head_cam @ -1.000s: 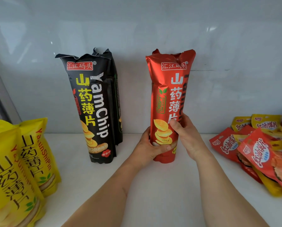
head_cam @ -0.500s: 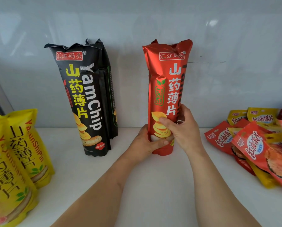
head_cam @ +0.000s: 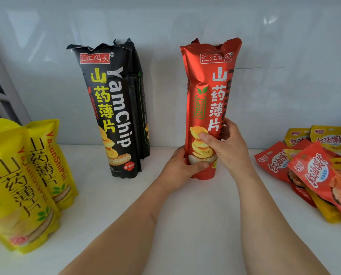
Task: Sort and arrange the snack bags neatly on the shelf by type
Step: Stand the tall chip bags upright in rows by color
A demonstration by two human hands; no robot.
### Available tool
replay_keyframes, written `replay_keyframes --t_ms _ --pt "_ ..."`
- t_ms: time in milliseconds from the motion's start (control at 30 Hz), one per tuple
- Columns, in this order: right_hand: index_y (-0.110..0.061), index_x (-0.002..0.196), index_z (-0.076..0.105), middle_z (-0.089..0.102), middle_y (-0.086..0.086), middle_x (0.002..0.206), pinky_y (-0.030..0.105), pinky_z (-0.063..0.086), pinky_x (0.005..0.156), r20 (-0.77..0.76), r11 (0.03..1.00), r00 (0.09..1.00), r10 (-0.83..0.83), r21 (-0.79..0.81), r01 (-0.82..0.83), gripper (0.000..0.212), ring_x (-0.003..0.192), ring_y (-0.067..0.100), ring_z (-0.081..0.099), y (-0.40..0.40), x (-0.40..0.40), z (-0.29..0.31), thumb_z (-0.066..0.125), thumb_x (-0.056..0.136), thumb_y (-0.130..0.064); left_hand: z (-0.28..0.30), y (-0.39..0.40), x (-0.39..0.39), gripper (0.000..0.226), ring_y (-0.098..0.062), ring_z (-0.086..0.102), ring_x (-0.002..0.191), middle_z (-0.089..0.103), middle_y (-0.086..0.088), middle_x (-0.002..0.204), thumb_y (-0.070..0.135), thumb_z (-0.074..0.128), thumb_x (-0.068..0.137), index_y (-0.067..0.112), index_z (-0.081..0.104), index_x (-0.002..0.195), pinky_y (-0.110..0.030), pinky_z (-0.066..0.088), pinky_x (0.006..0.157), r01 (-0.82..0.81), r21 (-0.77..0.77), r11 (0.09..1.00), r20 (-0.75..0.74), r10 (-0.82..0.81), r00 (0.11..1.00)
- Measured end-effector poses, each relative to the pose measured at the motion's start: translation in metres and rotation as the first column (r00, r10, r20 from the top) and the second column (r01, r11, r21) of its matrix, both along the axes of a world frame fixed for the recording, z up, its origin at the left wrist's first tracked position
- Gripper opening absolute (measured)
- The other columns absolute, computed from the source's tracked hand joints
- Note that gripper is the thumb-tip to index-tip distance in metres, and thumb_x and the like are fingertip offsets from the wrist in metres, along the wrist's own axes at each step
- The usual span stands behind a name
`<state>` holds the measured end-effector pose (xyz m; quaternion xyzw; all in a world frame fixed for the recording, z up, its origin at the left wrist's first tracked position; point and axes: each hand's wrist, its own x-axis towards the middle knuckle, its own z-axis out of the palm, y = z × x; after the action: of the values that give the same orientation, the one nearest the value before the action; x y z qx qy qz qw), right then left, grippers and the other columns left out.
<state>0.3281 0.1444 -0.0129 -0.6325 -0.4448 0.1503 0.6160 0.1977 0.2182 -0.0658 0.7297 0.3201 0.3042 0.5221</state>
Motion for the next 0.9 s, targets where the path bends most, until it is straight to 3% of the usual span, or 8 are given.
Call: replay_keyframes --t_ms 100,200,267,500,600,700,767,900 --pt "-0.027 0.142 0.040 0.059 -0.018 0.117 0.015 0.049 0.076 0.020 0.999 0.999 -0.029 -0.019 0.030 0.079 0.098 -0.003 0.061 -0.005 -0.009 0.002 0.081 0.076 -0.043 0.002 -0.006 -0.010 0.073 -0.014 0.050 0.129 0.051 0.006 0.144 0.040 0.076 0.086 0.028 0.039 0.148 -0.023 0.046 0.094 0.003 0.056 0.998 -0.055 0.000 0.998" --pt "-0.026 0.153 0.026 0.039 0.000 0.151 0.038 0.045 0.102 0.075 0.979 0.978 -0.197 -0.045 0.200 0.101 0.136 0.017 0.042 -0.012 -0.021 0.000 0.080 0.073 -0.053 0.006 -0.011 -0.028 0.079 -0.016 0.043 0.138 0.041 0.002 0.154 0.045 0.070 0.090 0.022 0.031 0.155 -0.032 0.045 0.107 -0.068 0.197 0.978 -0.162 0.101 0.982" --pt "-0.024 0.154 0.024 0.032 0.004 0.155 0.043 0.038 0.108 0.146 0.947 0.937 -0.317 -0.006 0.321 0.103 0.142 0.021 0.033 -0.017 -0.033 -0.003 0.079 0.072 -0.057 0.011 -0.016 -0.046 0.076 -0.015 0.046 0.136 0.042 0.001 0.154 0.044 0.067 0.093 0.020 0.032 0.155 -0.036 0.044 0.110 -0.116 0.295 0.948 -0.190 0.177 0.966" --pt "-0.020 0.126 0.059 0.055 -0.010 0.112 0.028 0.046 0.086 0.297 0.921 0.882 -0.366 0.250 0.298 0.054 0.105 0.015 0.058 -0.023 -0.116 0.005 0.074 0.081 -0.046 0.014 -0.029 -0.117 0.032 -0.014 0.063 0.106 0.065 0.001 0.124 0.029 0.065 0.096 0.015 0.066 0.125 -0.026 0.049 0.084 -0.402 0.562 0.723 0.078 0.438 0.896" --pt "-0.019 0.124 0.061 0.062 -0.009 0.112 0.027 0.050 0.086 0.281 0.971 0.934 -0.222 0.152 0.185 0.045 0.101 0.010 0.062 -0.011 -0.140 0.006 0.071 0.086 -0.042 0.014 -0.023 -0.136 0.029 -0.013 0.060 0.103 0.058 -0.002 0.123 0.020 0.067 0.093 0.011 0.065 0.121 -0.014 0.048 0.086 -0.597 0.419 0.684 0.310 0.510 0.802" --pt "-0.016 0.127 0.060 0.065 -0.005 0.118 0.027 0.050 0.090 0.224 0.989 0.963 -0.150 0.047 0.143 0.044 0.104 0.010 0.063 0.003 -0.150 -0.005 0.065 0.092 -0.041 0.022 -0.015 -0.150 0.024 0.009 0.059 0.097 0.051 0.003 0.125 0.030 0.060 0.099 0.019 0.059 0.120 -0.005 0.046 0.083 -0.676 0.105 0.730 0.396 0.593 0.701" --pt "-0.014 0.131 0.058 0.065 -0.003 0.124 0.027 0.048 0.094 0.199 0.994 0.974 -0.104 -0.019 0.110 0.046 0.108 0.010 0.063 0.012 -0.155 -0.013 0.063 0.094 -0.041 0.027 -0.007 -0.152 0.032 0.028 0.055 0.082 0.050 0.004 0.130 0.037 0.053 0.102 0.020 0.053 0.129 0.002 0.042 0.066 -0.611 -0.108 0.784 0.385 0.599 0.702" --pt "-0.017 0.142 0.049 0.057 -0.001 0.139 0.026 0.043 0.101 0.191 0.989 0.981 0.010 -0.144 0.017 0.058 0.122 0.012 0.056 0.031 -0.166 -0.025 0.064 0.092 -0.043 0.026 0.013 -0.150 0.029 0.024 0.060 0.077 0.057 0.014 0.105 0.048 0.043 0.104 0.027 0.049 0.122 0.000 0.043 0.063 -0.517 -0.186 0.835 0.369 0.547 0.751"
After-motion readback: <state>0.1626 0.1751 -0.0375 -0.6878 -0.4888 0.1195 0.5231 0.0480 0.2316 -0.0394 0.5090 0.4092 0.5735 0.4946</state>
